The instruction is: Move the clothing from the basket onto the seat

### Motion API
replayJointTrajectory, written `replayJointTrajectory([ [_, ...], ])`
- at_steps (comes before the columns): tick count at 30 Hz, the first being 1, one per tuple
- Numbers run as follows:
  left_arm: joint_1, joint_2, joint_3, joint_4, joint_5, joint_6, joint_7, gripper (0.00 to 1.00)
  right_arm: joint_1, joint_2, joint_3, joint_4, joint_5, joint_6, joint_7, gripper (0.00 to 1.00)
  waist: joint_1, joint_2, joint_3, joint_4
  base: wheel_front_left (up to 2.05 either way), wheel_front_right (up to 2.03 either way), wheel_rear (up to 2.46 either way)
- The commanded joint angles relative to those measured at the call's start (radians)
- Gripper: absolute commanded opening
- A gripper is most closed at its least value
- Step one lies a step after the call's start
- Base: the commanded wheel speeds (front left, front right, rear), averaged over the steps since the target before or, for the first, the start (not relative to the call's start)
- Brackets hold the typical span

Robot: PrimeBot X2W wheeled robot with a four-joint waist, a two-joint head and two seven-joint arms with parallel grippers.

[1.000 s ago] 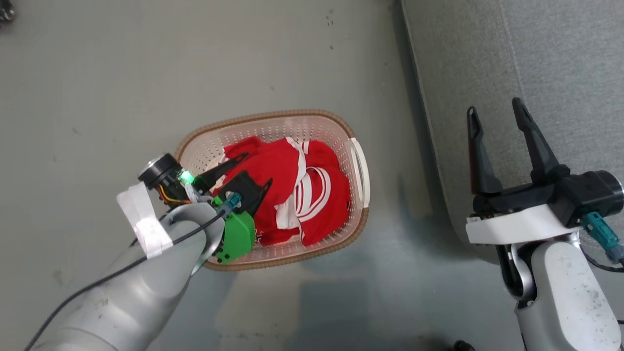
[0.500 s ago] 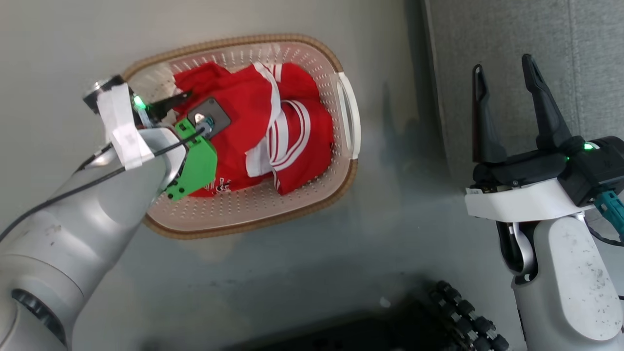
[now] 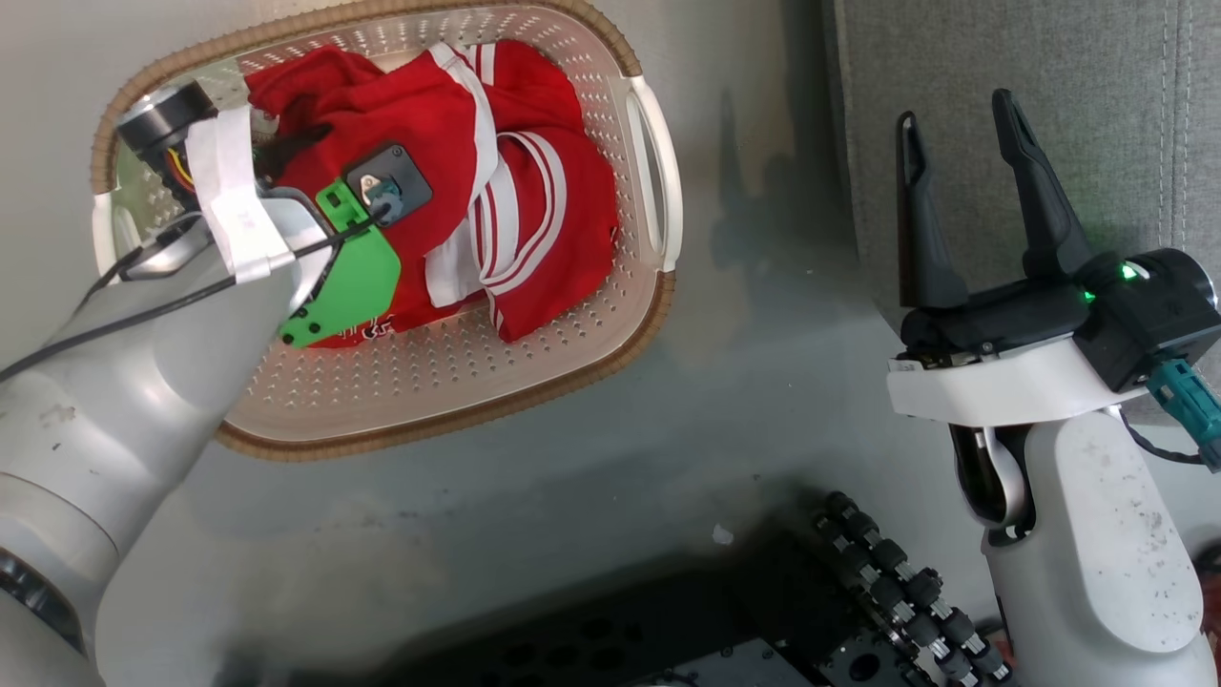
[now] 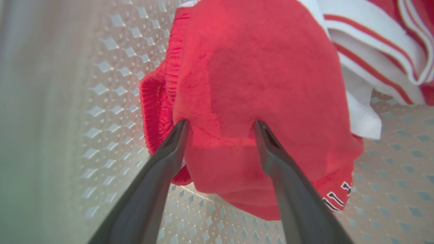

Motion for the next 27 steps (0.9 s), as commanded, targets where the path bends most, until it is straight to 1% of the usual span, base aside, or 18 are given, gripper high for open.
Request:
replayJointTrajectory([
  [1,-0.023,0.007,0.002,0.01,0.009,-0.002,0.006,1.0,-0.018,0.0,0.004,0.001,0.01,0.0,-0.003,1.0,-0.0001,0.0,0.011,-0.007,0.0,0.0,0.0],
  [4,-0.033,0.001,0.002,0.031,0.024,-0.002,0.01,1.0,-0.018,0.0,0.008,0.003,0.018,0.0,-0.003,1.0,-0.0001,0.0,0.016,-0.01,0.0,0.0,0.0],
  [9,-0.051,-0.006,0.002,0.059,0.014,-0.002,0.019,1.0,-0.017,0.0,0.008,0.005,0.027,0.0,-0.003,1.0,-0.0001,0.0,0.024,-0.011,0.0,0.0,0.0],
  [12,-0.065,0.0,0.002,0.071,0.024,-0.002,0.034,1.0,-0.02,0.0,0.013,0.006,0.032,0.0,-0.003,1.0,-0.0001,0.0,0.029,-0.016,0.0,0.0,0.0],
  [16,-0.05,-0.008,0.002,0.077,-0.017,-0.002,0.071,1.0,-0.024,0.0,0.016,0.008,0.036,0.0,-0.003,1.0,-0.0001,0.0,0.035,-0.022,0.0,0.0,0.0],
  [22,-0.012,-0.008,0.002,0.008,-0.107,-0.001,0.18,1.0,-0.022,0.0,0.016,0.009,0.039,0.0,-0.003,1.0,-0.0001,0.0,0.039,-0.025,0.0,0.0,0.0],
  [27,0.003,0.03,0.002,-0.092,-0.161,-0.001,0.255,1.0,-0.031,0.0,0.022,0.013,0.042,0.0,-0.003,1.0,-0.0001,0.0,0.042,-0.024,0.0,0.0,0.0],
])
